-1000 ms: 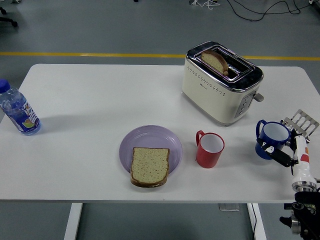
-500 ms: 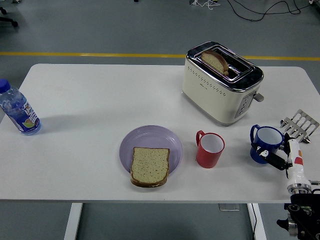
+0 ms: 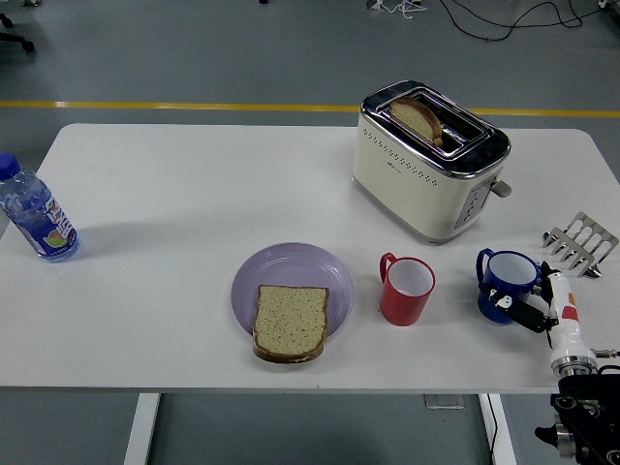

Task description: Pick up the cup,pour liquid into bread,place the cup on the desk

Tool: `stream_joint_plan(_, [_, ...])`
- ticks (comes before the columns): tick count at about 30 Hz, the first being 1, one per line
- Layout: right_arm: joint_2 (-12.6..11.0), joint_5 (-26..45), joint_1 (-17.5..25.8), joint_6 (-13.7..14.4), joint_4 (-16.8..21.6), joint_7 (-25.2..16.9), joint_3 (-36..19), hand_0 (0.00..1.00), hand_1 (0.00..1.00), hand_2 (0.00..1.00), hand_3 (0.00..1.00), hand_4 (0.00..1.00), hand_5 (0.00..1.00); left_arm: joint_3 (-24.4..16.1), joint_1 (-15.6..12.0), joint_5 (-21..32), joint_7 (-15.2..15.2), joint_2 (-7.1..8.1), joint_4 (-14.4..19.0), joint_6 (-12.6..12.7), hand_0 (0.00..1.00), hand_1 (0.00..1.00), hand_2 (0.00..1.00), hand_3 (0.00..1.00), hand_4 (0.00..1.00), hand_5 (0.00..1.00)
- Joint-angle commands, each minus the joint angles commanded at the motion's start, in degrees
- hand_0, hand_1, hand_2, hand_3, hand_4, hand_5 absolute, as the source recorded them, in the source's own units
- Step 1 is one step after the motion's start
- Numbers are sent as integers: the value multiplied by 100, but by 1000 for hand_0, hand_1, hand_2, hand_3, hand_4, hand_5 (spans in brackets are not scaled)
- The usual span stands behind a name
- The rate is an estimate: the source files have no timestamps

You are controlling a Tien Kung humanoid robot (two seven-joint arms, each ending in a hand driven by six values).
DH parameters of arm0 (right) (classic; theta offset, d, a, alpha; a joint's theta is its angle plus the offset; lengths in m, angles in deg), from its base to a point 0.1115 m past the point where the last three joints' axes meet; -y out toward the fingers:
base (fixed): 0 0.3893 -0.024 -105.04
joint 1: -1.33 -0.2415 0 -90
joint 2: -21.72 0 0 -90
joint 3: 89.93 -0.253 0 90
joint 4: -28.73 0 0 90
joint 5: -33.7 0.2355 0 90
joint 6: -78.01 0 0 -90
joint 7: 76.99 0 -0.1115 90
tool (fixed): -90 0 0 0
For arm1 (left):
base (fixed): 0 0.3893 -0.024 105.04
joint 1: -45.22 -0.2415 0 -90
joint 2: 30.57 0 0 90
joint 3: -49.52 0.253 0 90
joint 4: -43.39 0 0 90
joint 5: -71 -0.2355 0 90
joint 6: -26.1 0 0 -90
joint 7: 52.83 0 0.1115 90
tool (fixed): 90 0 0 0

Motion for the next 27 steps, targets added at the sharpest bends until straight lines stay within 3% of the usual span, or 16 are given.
stream_joint_plan(8, [4, -181, -10, -208, -5, 134, -89, 447, 448, 588, 593, 711, 2, -30, 16, -22, -1, 6, 2, -2, 669, 738, 740, 635, 398, 998])
stream_joint_plan(9, [5, -186, -10, -215, -7, 140, -94, 508, 504, 691, 741, 742, 2, -32, 17, -23, -1, 6, 3, -2, 669, 738, 740, 635, 398, 998])
stream_joint_plan(20, [5, -286, 29, -170, -11, 134, -190, 534, 527, 732, 780, 764, 2, -68, 30, -40, -2, 13, 3, 1, 670, 738, 740, 635, 398, 998])
stream_joint_plan(21, [5, -290, 33, -167, -4, 129, -195, 579, 566, 783, 853, 818, 2, -69, 30, -42, -2, 13, 3, 1, 670, 737, 739, 635, 397, 998])
stream_joint_plan(26, [7, -305, 53, -160, 49, 88, -252, 579, 566, 783, 853, 818, 2, -67, 30, -49, -2, 13, 3, 2, 670, 737, 739, 635, 397, 998])
stream_joint_plan(27, [6, -307, 60, -168, 62, 84, -264, 612, 593, 819, 895, 858, 2, -67, 29, -50, -1, 13, 3, 3, 670, 739, 740, 634, 397, 998])
